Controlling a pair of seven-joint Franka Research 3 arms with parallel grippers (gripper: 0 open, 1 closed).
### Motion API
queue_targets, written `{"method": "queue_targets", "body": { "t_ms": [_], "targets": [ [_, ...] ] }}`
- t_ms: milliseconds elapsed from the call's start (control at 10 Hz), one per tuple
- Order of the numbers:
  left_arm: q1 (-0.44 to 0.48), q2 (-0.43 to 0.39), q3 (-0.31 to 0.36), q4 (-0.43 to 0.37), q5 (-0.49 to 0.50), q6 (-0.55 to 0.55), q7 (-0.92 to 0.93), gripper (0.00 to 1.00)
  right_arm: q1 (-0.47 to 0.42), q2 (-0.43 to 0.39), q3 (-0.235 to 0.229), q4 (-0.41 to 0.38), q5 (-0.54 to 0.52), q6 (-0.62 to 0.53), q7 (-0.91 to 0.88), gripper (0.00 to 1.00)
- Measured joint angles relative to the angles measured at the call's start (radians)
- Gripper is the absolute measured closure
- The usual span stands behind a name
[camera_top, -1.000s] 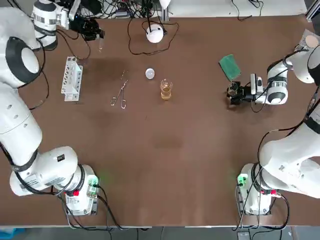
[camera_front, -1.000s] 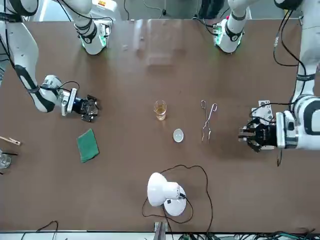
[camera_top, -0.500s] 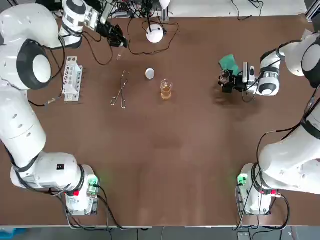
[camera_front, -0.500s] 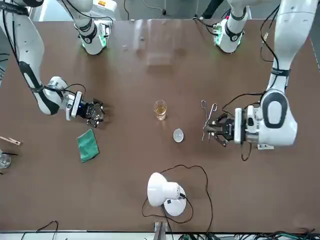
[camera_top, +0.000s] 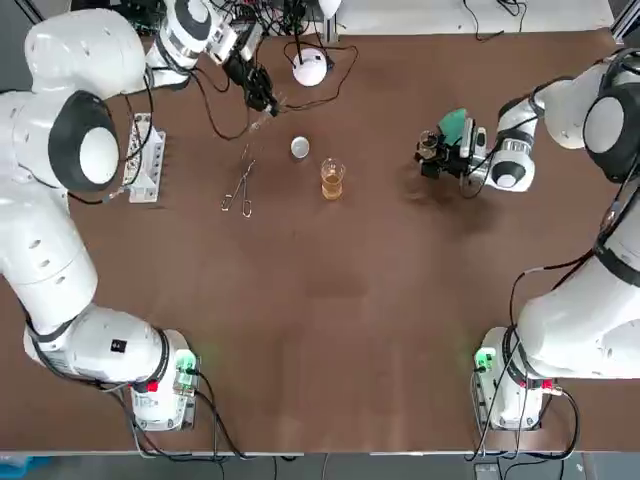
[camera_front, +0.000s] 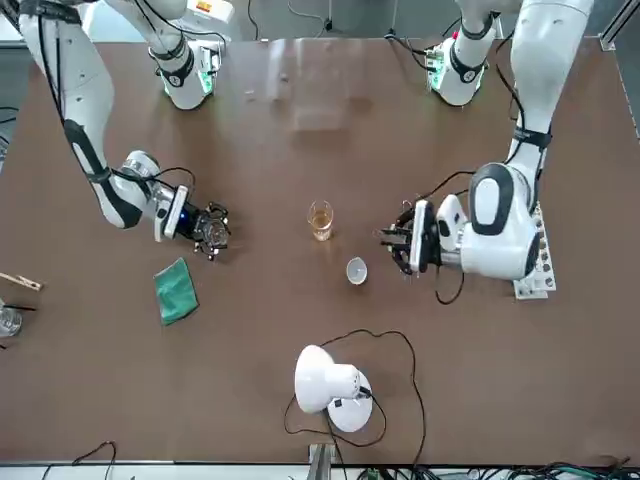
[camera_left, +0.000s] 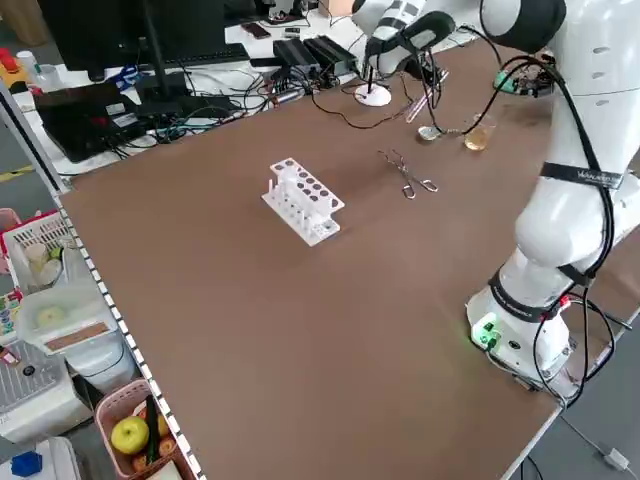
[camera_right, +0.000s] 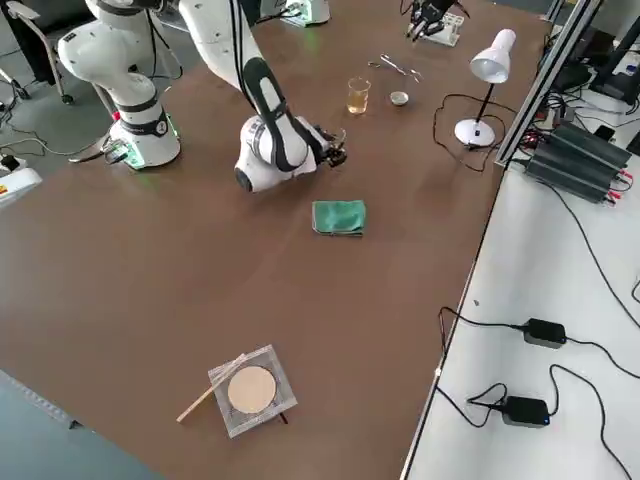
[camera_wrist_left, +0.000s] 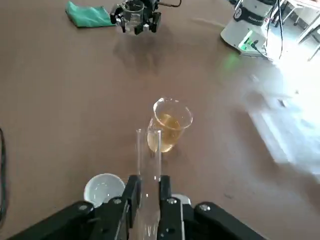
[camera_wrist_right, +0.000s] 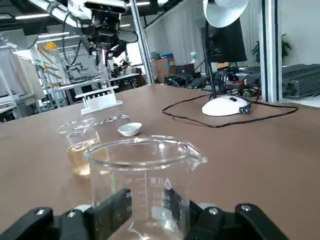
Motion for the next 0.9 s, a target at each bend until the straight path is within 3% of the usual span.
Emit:
{"method": "queue_targets", "body": {
  "t_ms": [500, 900],
  "targets": [
    [-0.152, -0.001, 0.001, -0.05, 0.041, 0.158, -0.137, 0.79, 0.008, -0.012, 0.118, -0.009, 0.163, 0.058, 0.01, 0.62],
    [-0.305, 0.004, 0.002, -0.06, 0.189, 0.275, -0.37, 0.79, 0.009, -0.012, 0.19, -0.012, 0.197, 0.063, 0.02, 0.62]
  ]
}}
